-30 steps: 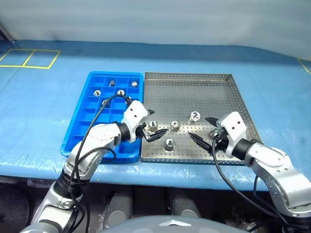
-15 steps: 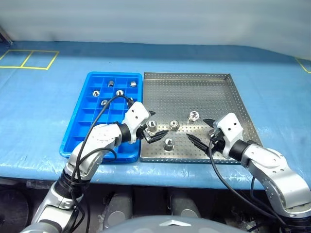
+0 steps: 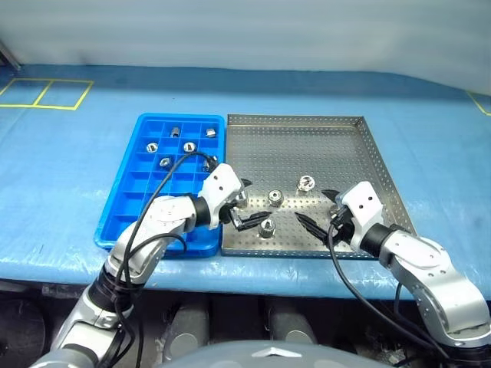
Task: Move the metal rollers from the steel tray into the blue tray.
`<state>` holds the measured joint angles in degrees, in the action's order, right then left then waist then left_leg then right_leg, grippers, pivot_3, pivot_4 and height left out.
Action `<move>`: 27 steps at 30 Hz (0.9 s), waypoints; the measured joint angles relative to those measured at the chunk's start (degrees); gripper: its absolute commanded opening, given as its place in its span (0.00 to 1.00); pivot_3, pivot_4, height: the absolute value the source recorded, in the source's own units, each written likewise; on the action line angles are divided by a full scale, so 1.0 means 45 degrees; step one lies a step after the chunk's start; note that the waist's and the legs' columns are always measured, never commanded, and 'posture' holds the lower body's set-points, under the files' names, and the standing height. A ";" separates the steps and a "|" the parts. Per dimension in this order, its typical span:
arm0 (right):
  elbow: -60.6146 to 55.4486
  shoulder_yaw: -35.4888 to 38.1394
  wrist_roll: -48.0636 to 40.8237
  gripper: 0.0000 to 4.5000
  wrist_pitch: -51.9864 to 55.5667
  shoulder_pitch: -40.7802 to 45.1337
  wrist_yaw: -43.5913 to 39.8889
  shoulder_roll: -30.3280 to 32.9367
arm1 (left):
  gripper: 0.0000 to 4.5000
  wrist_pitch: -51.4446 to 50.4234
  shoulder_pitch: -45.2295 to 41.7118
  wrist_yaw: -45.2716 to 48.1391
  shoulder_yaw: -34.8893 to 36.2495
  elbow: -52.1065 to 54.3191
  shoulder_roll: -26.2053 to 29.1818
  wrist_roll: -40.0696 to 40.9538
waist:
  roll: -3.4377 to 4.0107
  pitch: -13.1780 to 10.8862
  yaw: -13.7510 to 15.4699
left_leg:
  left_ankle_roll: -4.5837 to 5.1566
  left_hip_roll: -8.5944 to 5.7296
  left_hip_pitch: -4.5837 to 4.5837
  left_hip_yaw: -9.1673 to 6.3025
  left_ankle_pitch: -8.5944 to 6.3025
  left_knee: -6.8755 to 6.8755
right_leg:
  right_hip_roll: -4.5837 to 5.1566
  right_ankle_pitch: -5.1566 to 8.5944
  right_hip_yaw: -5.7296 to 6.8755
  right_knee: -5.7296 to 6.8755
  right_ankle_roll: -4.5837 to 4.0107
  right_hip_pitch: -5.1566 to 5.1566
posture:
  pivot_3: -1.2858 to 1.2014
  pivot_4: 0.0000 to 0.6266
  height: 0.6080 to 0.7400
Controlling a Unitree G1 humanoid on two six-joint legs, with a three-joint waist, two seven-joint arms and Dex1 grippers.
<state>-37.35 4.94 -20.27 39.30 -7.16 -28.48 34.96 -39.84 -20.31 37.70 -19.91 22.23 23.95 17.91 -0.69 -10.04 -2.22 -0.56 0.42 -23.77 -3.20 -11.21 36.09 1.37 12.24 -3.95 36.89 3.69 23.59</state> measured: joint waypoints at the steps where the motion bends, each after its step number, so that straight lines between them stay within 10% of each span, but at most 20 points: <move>1: -0.0004 0.0009 0.0000 0.99 0.0000 -0.0020 0.0009 0.0003 | 1.00 0.0002 -0.0074 0.0083 -0.0234 -0.0109 -0.0018 -0.0031 | 0.0001 0.0000 -0.0009 | 0.0000 0.0000 0.0001 0.0003 0.0000 0.0002 | 0.0000 0.0000 -0.0002 0.0000 0.0001 -0.0001 | 0.49 0.24 1.00; 12: -0.0175 0.0011 0.0087 0.99 -0.0019 -0.0247 0.0229 -0.0168 | 1.00 0.0014 -0.0932 0.0515 -0.2315 -0.2469 -0.0394 -0.1557 | 0.0006 0.0004 -0.0283 | 0.0001 -0.0001 0.0004 0.0001 0.0000 0.0007 | -0.0002 -0.0002 -0.0005 0.0006 0.0003 -0.0004 | 0.48 0.24 1.00; 19: -0.0304 0.0014 0.0204 1.00 -0.0081 -0.0445 0.0344 -0.0327 | 0.59 -0.0021 -0.1167 0.0558 -0.2924 -0.3437 -0.0571 -0.2369 | 0.0027 0.0022 -0.0435 | 0.0001 0.0009 0.0032 0.0003 0.0000 0.0007 | -0.0015 -0.0002 -0.0013 0.0025 0.0003 -0.0016 | 0.47 0.24 1.00; 27: -0.0294 0.0007 0.0310 1.00 -0.0322 -0.0406 0.0478 -0.0376 | 0.41 -0.0174 -0.1176 0.0618 -0.2750 -0.3457 -0.0702 -0.2488 | 0.0036 0.0028 -0.0447 | 0.0001 0.0008 0.0030 0.0010 0.0000 0.0006 | -0.0015 -0.0002 -0.0020 0.0023 0.0004 -0.0013 | 0.48 0.24 1.00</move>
<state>-38.67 4.97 -18.87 37.85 -8.98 -26.33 33.27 -40.62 -25.60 40.48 -32.28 6.67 20.79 6.72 -0.53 -9.91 -4.24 -0.56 0.46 -23.64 -3.16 -11.21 36.12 1.31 12.23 -4.04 37.00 3.71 23.53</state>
